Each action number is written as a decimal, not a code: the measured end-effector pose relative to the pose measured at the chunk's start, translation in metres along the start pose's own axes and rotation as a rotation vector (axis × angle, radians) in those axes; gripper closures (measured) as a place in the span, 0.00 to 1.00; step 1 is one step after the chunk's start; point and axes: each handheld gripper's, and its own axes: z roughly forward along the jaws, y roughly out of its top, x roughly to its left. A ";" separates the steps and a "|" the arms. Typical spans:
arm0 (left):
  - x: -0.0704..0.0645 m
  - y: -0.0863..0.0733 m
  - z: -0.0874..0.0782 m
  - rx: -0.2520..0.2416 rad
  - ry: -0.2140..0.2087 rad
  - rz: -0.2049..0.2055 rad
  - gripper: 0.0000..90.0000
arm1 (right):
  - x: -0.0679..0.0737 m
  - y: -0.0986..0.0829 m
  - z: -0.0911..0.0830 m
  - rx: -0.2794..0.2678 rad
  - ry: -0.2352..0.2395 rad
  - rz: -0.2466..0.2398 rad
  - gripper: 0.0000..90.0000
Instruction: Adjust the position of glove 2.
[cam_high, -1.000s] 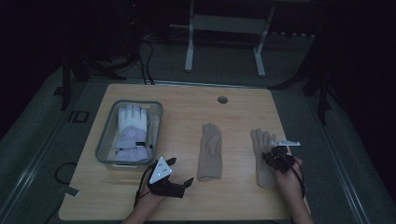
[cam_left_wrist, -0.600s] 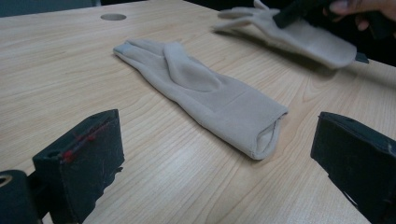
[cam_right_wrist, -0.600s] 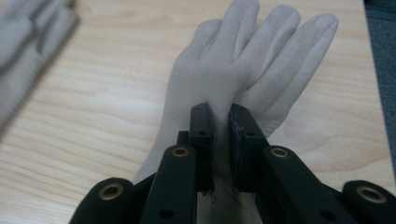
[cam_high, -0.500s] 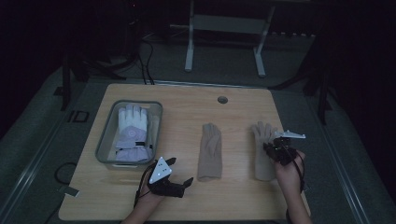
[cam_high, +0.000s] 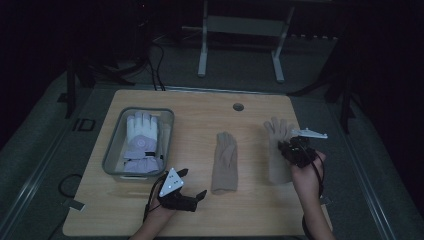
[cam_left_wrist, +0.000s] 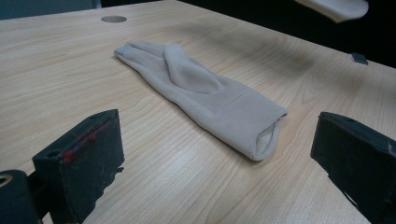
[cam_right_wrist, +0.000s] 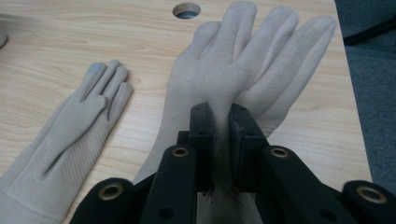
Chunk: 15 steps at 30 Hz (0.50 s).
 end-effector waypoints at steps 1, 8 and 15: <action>0.000 0.000 0.000 0.000 0.000 -0.001 0.03 | 0.002 0.002 0.000 -0.005 0.013 0.006 0.90; 0.000 0.000 0.000 -0.001 -0.002 0.002 0.03 | 0.023 0.013 0.002 -0.013 0.060 0.005 0.90; 0.000 0.001 -0.001 -0.007 -0.001 0.004 0.03 | 0.056 0.023 0.004 -0.030 0.104 -0.009 0.90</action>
